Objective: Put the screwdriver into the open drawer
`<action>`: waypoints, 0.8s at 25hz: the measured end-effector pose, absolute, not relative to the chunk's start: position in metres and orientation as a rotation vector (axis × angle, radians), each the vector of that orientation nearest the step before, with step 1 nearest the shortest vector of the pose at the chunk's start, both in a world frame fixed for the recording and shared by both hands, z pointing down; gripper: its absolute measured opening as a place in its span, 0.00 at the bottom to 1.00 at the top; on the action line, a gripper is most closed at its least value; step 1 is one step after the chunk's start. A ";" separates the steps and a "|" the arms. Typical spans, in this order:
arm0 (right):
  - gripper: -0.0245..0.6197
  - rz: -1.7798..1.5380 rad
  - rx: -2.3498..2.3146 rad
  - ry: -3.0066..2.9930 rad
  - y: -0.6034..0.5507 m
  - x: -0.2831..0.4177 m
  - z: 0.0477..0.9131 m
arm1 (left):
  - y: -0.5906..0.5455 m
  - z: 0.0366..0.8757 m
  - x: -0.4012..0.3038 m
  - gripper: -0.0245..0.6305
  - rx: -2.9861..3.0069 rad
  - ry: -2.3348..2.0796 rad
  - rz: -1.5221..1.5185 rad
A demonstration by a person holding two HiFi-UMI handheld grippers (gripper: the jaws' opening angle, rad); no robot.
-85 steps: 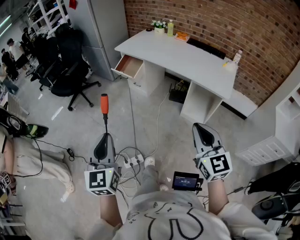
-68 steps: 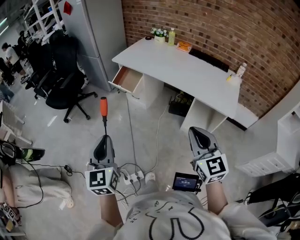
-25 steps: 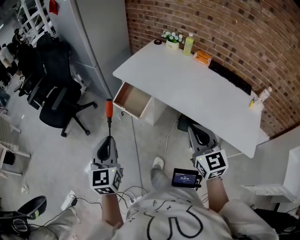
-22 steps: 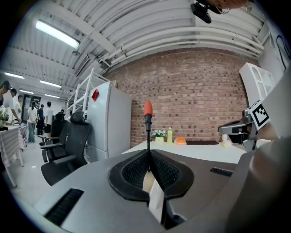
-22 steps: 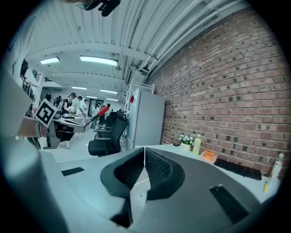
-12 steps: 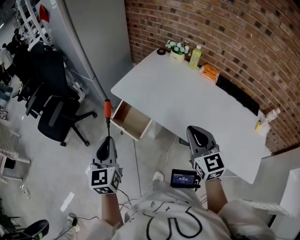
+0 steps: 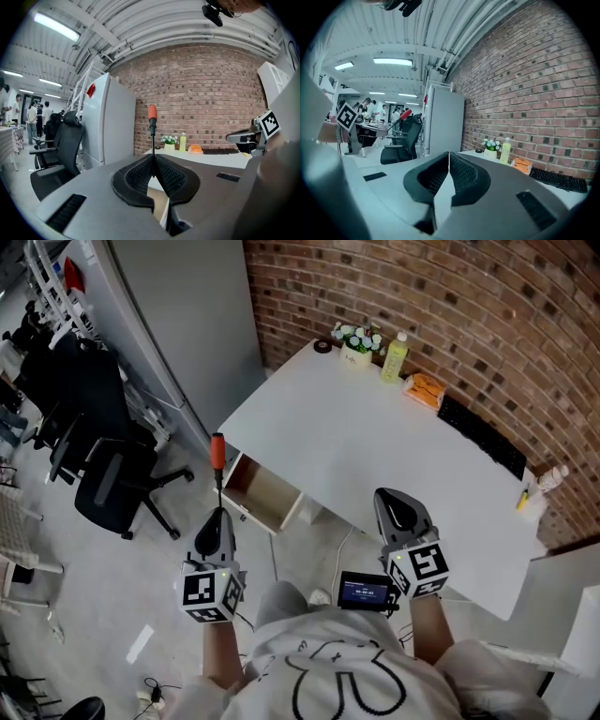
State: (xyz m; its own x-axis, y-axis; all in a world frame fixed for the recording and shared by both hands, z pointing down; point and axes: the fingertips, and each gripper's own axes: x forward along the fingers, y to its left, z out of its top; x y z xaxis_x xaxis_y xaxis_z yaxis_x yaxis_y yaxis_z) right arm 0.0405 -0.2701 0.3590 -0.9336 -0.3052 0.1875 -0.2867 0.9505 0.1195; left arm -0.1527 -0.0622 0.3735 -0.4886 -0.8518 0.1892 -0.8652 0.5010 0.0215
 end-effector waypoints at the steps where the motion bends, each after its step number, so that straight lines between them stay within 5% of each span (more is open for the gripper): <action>1: 0.07 -0.126 0.455 -2.900 -0.272 0.041 0.360 | -0.064 0.375 -0.154 0.07 1.486 -2.559 0.120; 20: 0.07 -0.035 0.818 -2.823 -0.280 0.006 0.378 | -0.112 0.391 -0.240 0.07 1.781 -2.366 0.213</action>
State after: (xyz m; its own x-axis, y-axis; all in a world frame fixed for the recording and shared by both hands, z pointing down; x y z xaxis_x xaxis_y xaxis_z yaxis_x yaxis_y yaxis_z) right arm 0.0062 -0.2799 0.3781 -0.8264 -0.5313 0.1863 -0.5266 0.8465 0.0784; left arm -0.2403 -0.1120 0.3907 -0.2707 -0.9367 0.2222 -0.9613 0.2752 -0.0108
